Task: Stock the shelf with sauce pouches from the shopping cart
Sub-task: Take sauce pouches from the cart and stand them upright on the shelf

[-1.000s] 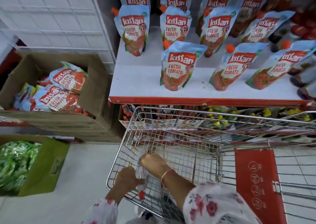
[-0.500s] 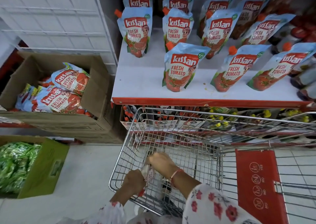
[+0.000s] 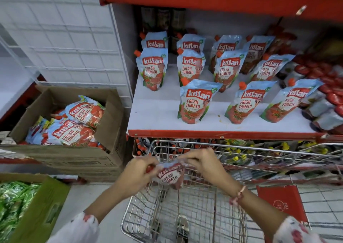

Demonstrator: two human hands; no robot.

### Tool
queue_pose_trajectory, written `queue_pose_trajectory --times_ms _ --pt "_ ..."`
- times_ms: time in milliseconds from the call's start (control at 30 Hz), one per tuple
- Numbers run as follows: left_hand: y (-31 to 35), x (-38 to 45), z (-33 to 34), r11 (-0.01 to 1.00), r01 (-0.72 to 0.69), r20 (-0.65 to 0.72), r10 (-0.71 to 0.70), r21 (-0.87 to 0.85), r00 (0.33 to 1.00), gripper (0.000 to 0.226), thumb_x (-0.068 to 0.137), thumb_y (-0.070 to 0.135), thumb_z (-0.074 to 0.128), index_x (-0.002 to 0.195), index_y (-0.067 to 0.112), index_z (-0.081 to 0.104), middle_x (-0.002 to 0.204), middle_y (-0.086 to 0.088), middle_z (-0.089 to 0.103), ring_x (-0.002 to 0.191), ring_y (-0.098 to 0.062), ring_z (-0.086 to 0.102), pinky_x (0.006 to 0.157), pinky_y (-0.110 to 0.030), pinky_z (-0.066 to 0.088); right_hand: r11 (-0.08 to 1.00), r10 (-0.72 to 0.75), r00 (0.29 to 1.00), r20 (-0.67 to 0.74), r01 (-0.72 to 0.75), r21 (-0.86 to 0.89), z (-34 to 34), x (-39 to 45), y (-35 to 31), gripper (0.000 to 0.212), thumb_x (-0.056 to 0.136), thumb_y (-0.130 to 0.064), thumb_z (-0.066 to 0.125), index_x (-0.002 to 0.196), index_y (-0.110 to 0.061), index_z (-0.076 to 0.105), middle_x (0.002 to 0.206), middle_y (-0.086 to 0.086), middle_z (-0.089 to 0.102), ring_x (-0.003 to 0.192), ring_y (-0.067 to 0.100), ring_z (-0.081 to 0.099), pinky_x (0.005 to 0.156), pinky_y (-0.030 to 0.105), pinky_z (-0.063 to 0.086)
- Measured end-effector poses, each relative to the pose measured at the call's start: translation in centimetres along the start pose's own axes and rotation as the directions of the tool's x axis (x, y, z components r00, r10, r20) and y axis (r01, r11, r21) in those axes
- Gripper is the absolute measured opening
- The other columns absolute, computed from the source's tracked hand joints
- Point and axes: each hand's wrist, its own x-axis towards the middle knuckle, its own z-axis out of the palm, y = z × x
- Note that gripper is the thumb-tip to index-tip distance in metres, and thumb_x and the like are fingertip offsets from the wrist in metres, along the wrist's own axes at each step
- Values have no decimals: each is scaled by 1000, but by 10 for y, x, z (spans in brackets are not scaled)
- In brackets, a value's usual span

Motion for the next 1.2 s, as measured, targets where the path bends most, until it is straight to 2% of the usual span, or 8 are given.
queue_pose_trajectory --times_ms 100,200,300,367,433,600,833,1200 --pt "15 12 -37 976 -72 -211 28 -203 977 10 85 29 66 83 20 71 80 6 71 76 -8 67 59 -24 57 995 -38 986 -162 53 90 -30 14 -29 16 82 -11 70 95 -16 76 92 -1 77 76 -10 66 68 8 54" --pt "28 29 -71 888 -123 -331 -34 -443 943 17 76 39 71 81 22 73 81 1 75 74 -11 71 60 -23 59 983 -74 950 -305 121 139 -52 34 -54 17 81 -8 69 94 -17 77 81 -11 74 73 -13 64 63 4 49" --pt "40 52 -103 841 -206 -428 -33 -500 903 21 70 45 72 77 25 73 81 0 76 77 -14 73 65 -22 60 972 -96 921 -377 168 164 -67 58 -74 15 83 -11 68 95 -14 76 82 -2 76 76 11 71 68 23 58" --pt "45 67 -122 827 -243 -463 -24 -508 886 16 68 40 74 74 25 74 78 4 77 76 -13 74 66 -19 60 977 -114 890 -442 182 114 -74 75 -83 13 83 -12 70 94 -13 76 75 7 77 65 24 69 59 24 56" --pt "47 82 -136 831 -254 -481 -18 -494 877 11 68 32 76 72 22 74 73 10 77 73 -9 74 62 -13 57 987 -124 871 -475 157 31 -78 93 -90 13 81 -14 72 93 -14 77 70 8 76 59 21 66 54 23 52" --pt "39 113 -152 886 -185 -475 -44 -424 879 12 73 16 77 77 6 71 74 4 75 73 -9 74 58 -13 58 986 -111 889 -444 42 -163 -79 133 -96 12 81 -15 72 92 -12 77 78 10 77 64 16 60 60 18 40" --pt "19 142 -150 934 -70 -464 -109 -351 879 19 76 16 75 84 0 68 88 -14 72 82 -23 71 81 -40 61 972 -59 920 -387 -36 -234 -66 166 -93 13 84 -13 68 95 -10 75 84 12 75 73 22 60 65 19 38" --pt "20 151 -148 952 23 -413 -155 -307 897 23 79 21 73 91 3 65 102 -15 72 91 -27 69 84 -42 59 939 -45 954 -295 -61 -340 -70 176 -93 17 86 -11 66 101 -9 73 95 14 74 90 30 65 82 37 56"
